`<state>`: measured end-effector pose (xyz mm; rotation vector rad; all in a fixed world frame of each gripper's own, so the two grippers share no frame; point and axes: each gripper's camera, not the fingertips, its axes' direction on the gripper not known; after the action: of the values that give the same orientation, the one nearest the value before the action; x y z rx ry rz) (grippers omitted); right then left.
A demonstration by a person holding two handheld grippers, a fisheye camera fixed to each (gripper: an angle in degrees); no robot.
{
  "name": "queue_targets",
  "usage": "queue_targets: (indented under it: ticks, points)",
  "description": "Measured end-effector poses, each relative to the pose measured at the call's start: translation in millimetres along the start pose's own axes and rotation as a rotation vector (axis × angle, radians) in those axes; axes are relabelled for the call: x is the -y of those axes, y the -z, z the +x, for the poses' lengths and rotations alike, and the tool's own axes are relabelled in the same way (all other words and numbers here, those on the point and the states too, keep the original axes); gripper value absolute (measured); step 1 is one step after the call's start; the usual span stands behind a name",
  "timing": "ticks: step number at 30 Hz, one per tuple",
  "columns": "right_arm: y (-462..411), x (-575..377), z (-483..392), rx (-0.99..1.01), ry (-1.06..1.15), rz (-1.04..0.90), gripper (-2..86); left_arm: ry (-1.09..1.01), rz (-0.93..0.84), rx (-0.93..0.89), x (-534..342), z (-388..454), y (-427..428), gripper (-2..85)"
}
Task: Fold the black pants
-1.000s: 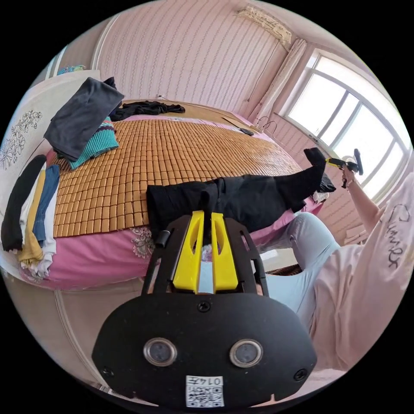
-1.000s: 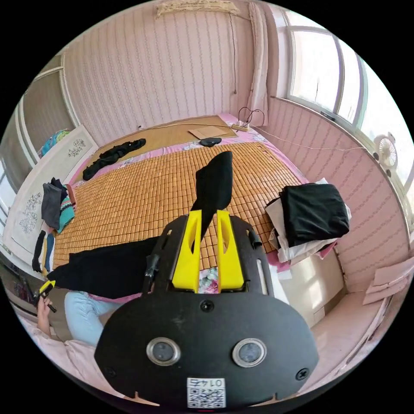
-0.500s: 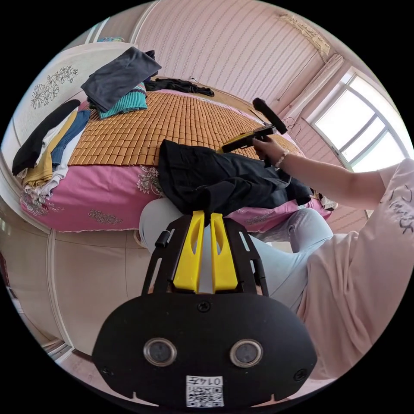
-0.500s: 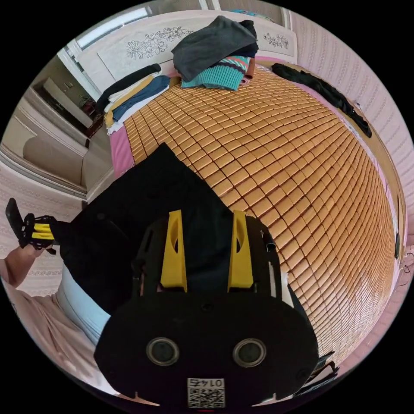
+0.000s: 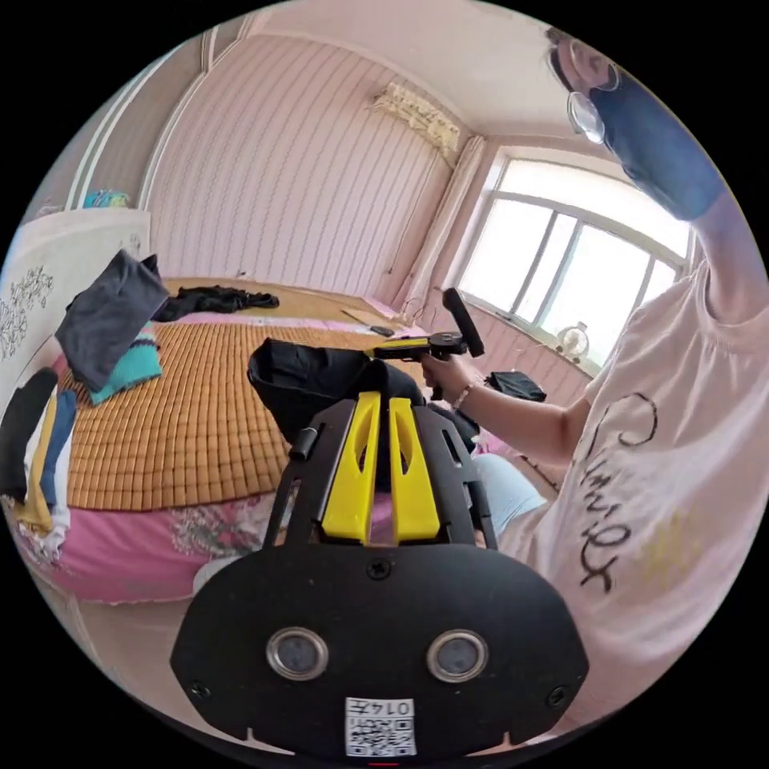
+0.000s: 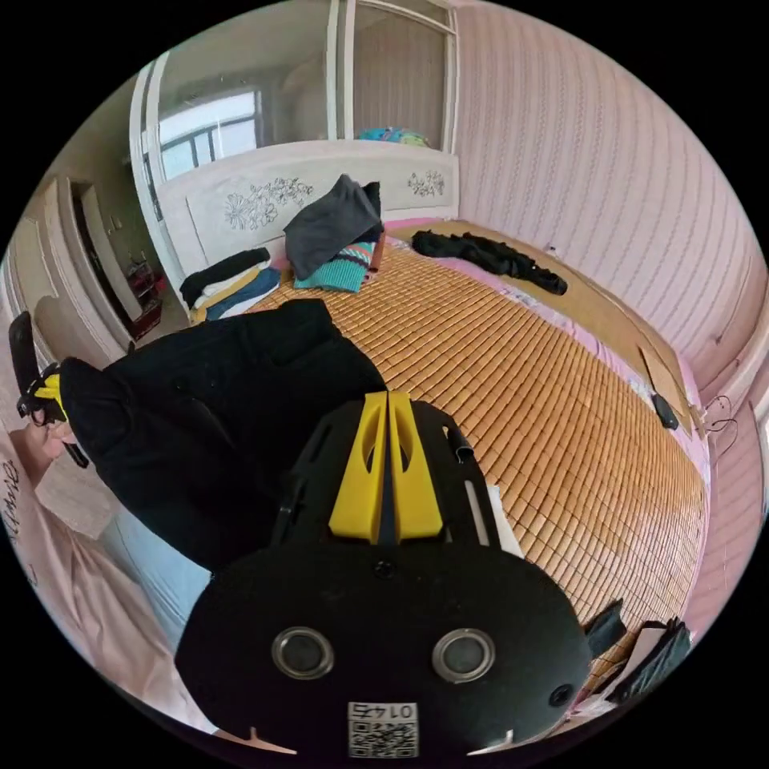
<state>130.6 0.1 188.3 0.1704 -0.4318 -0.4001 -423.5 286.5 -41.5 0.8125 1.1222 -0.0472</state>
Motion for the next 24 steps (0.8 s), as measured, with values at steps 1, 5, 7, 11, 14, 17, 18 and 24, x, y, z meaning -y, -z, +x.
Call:
queue_targets:
  ticks: [1,5,7,11,14,17,18,24]
  points:
    - [66,11,17,-0.070,-0.038,0.165,-0.5,0.014,0.040,-0.056,11,2,0,-0.8]
    - [238,15,5,-0.379,0.003,0.661,-0.5,-0.066,0.300,-0.217,57,17,28,-1.0]
    - [281,19,-9,-0.382,0.090,0.720,-0.4,-0.085,0.340,-0.211,56,14,40,-1.0]
    - [255,31,3,-0.132,0.108,0.549,-0.4,0.060,0.193,-0.104,16,-25,46,-1.0]
    - [181,21,10,-0.091,0.015,0.344,-0.4,0.186,0.024,-0.020,-35,-46,41,-1.0]
    - [100,-5,6,-0.004,-0.071,0.100,-0.4,0.244,-0.119,0.070,-71,-47,36,-1.0]
    - [75,-19,2,0.028,-0.105,0.023,-0.4,0.227,-0.165,0.107,-77,-44,33,-1.0]
    - [76,-66,27,0.049,-0.358,0.035,-0.5,0.116,-0.171,0.006,-65,-35,24,-1.0]
